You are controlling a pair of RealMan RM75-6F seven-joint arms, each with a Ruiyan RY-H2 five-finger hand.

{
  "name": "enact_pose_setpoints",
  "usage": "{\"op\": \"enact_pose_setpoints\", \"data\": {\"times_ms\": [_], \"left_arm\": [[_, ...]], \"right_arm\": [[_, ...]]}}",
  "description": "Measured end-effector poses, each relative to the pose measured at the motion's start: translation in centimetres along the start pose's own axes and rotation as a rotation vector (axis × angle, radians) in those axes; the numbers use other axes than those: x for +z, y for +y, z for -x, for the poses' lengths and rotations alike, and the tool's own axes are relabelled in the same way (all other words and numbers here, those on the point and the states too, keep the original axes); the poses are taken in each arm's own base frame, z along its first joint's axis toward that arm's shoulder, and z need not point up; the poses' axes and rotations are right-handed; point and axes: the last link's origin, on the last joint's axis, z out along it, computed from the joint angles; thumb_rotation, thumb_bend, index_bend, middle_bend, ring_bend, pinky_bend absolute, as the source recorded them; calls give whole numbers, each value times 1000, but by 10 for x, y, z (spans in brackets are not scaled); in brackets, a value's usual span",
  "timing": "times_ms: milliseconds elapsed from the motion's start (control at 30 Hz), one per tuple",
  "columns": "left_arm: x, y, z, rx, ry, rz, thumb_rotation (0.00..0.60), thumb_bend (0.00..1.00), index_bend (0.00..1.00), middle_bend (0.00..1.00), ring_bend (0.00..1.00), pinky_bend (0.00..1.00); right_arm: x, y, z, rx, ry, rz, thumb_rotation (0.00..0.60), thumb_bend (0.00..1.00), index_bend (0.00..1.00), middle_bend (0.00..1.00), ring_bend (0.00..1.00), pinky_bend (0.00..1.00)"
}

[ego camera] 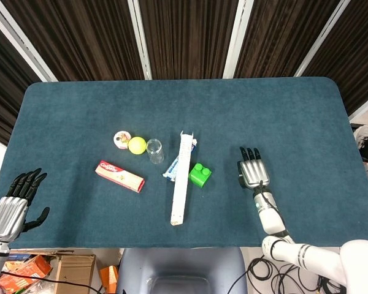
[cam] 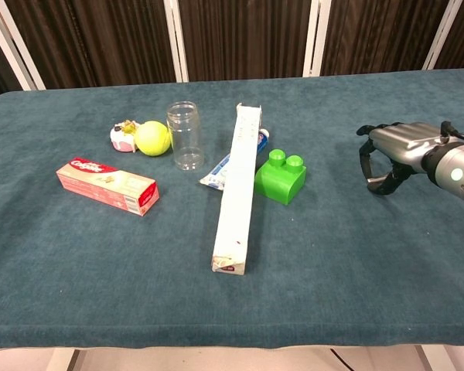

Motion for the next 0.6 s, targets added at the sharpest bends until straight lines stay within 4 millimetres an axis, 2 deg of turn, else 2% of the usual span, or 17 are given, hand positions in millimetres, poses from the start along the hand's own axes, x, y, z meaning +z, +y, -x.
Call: {"op": "enact_pose_setpoints", "data": {"times_ms": [333, 600], "left_arm": [[1, 0, 0, -1, 2, 0, 600, 373, 0, 0, 0, 64], [2, 0, 0, 0, -2, 1, 600, 373, 0, 0, 0, 64]], "right_arm": [[0, 3, 0, -2, -9, 13, 600, 314, 568, 21, 0, 0], [-6, 11, -10, 67, 31, 6, 600, 314, 571, 24, 0, 0]]}}
